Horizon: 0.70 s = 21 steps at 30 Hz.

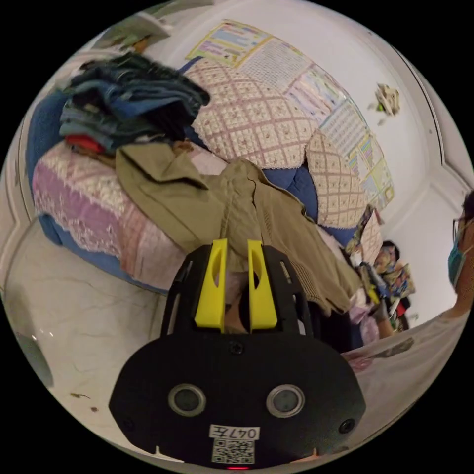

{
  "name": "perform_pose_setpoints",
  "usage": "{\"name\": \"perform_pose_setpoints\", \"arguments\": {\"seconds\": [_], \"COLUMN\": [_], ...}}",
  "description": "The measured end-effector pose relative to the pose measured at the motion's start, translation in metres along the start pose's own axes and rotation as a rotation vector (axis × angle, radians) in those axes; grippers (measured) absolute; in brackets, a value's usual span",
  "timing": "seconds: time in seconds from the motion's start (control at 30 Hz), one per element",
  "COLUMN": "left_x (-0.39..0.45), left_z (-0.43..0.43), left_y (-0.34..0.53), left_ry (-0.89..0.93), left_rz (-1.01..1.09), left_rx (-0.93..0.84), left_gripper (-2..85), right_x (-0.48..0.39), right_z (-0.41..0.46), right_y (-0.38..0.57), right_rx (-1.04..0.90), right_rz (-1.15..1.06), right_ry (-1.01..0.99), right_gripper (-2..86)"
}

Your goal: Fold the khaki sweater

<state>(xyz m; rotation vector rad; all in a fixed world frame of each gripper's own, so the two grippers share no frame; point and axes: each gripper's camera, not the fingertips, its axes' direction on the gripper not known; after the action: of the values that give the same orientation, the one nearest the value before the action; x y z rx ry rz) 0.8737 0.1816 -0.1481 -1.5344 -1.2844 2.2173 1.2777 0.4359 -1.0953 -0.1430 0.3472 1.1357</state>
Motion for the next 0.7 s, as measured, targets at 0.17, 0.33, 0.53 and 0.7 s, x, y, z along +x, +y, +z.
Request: {"name": "perform_pose_setpoints", "arguments": {"seconds": [0.17, 0.33, 0.53, 0.7], "left_x": [0.069, 0.109, 0.136, 0.132], "left_z": [0.032, 0.064, 0.080, 0.089], "left_y": [-0.010, -0.005, -0.002, 0.010], "left_ry": [-0.055, -0.074, -0.115, -0.086], "left_rz": [0.133, 0.222, 0.303, 0.310], "left_rx": [-0.046, -0.097, -0.097, -0.061], "left_gripper": [5.3, 5.0, 3.2, 0.6], "right_x": [0.050, 0.050, -0.034, -0.146], "right_z": [0.073, 0.112, 0.091, 0.055], "right_y": [-0.045, -0.042, -0.063, -0.055], "right_rx": [-0.064, -0.097, 0.031, 0.143], "right_rz": [0.287, 0.385, 0.144, -0.244], "right_ry": [-0.013, 0.022, -0.095, -0.143], "right_gripper": [7.8, 2.8, -0.8, -0.9]}}
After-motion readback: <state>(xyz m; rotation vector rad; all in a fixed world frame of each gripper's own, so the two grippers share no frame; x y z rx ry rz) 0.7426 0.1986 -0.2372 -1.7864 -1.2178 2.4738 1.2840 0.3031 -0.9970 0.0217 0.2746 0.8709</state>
